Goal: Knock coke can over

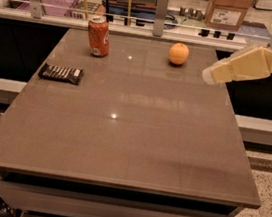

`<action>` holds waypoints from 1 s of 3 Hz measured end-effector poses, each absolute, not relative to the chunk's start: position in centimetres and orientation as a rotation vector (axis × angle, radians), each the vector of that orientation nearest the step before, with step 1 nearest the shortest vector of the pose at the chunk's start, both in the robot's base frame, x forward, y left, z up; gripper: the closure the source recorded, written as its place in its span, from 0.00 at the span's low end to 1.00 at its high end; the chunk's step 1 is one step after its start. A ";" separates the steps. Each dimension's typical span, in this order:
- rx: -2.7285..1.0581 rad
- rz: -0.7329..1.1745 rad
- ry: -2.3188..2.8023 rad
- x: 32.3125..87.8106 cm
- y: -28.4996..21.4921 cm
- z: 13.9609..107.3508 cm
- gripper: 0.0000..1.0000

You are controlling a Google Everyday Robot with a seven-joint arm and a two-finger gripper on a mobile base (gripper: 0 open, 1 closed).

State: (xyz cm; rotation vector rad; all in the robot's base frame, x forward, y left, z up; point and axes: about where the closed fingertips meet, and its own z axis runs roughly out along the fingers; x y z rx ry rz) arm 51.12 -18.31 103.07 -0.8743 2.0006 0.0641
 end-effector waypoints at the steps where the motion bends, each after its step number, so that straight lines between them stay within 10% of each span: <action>1: -0.874 0.064 2.000 51.1 -18.3 103.1 0.00; 3: -0.851 0.117 1.885 52.5 -12.8 101.4 0.00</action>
Offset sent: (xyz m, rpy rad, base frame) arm 0.0128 0.0716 -0.0212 0.0722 -0.1230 0.0446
